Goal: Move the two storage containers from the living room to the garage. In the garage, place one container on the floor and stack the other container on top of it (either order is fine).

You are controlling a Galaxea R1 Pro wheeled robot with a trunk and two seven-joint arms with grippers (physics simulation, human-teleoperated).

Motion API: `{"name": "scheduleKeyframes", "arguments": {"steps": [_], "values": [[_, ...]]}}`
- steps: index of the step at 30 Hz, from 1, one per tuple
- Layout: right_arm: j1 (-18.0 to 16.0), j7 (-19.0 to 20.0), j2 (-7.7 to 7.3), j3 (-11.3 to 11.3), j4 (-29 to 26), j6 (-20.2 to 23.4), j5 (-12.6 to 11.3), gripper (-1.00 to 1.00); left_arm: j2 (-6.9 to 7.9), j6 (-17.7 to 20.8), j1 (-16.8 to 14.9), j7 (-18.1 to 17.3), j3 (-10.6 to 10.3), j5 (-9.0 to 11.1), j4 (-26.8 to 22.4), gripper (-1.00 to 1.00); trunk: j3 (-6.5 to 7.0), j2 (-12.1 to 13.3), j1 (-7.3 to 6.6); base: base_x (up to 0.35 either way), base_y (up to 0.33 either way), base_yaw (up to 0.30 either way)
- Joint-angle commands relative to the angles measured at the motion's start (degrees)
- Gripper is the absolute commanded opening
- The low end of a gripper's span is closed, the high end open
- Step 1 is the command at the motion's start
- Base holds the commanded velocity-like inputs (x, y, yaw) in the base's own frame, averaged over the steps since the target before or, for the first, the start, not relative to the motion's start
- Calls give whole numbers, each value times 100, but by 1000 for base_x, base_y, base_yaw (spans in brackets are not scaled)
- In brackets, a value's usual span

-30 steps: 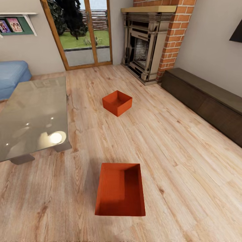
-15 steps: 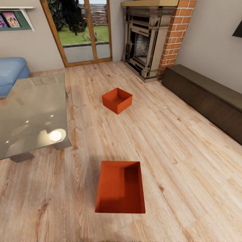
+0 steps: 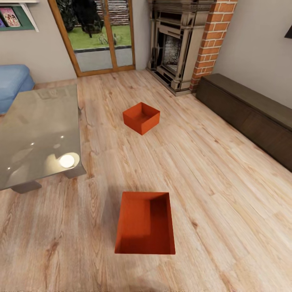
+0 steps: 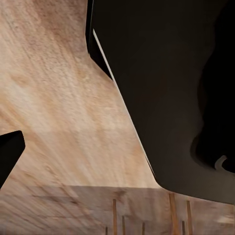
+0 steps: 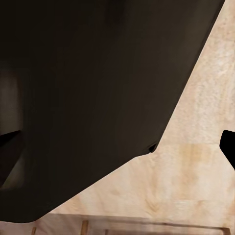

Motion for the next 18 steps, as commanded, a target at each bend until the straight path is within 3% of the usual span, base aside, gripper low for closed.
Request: {"name": "scheduleKeyframes", "arguments": {"steps": [1, 18], "values": [[-5, 30, 1, 40, 18, -35, -59, 100, -1, 13, 0, 4, 10, 32, -6, 100, -12, -1, 0, 0, 0, 0], [-5, 29, 1, 40, 18, -32, -63, 100, -1, 13, 0, 4, 10, 32, -6, 100, -169, -1, 0, 0, 0, 0]]}}
